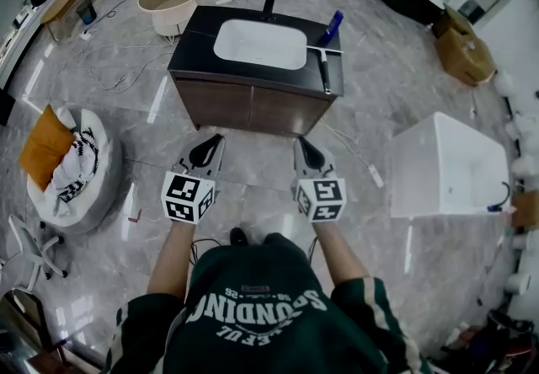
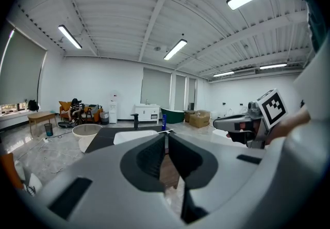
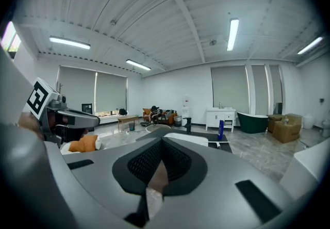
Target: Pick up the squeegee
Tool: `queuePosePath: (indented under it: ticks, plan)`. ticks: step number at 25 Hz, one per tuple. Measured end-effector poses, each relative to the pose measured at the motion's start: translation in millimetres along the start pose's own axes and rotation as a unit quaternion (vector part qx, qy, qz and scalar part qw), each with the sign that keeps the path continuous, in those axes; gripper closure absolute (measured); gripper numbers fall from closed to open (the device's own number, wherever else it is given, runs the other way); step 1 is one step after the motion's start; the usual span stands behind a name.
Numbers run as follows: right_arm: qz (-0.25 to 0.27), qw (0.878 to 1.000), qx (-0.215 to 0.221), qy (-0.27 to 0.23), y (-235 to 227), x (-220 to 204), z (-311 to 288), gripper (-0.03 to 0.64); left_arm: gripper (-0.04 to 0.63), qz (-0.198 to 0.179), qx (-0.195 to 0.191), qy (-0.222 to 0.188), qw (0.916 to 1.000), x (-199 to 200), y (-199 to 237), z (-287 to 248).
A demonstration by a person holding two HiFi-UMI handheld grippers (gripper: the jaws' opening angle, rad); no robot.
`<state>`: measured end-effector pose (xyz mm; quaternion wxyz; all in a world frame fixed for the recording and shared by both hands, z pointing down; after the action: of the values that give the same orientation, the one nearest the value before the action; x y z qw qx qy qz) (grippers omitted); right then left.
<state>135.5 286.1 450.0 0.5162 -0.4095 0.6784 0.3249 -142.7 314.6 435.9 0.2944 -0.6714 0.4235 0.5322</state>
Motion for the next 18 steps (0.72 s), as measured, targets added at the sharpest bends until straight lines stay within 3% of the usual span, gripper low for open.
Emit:
queuePosePath:
  ticks: [18]
  plan:
    - [-0.013,1.0,-0.005,-0.001,16,-1,-31,0.615,0.572,0.001,-0.006,0.0,1.0,-4,41,-10]
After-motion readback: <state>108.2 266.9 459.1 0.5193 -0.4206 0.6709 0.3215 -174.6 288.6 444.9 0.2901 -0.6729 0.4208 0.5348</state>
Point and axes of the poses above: the fingertips, and each gripper's own axes: z backward along the fingers, y to its left, x out of its top, the point moved 10 cm from there along z, backward along the fingers, and after that the axes turned 1 degree about -x, right-handed, at the moved point
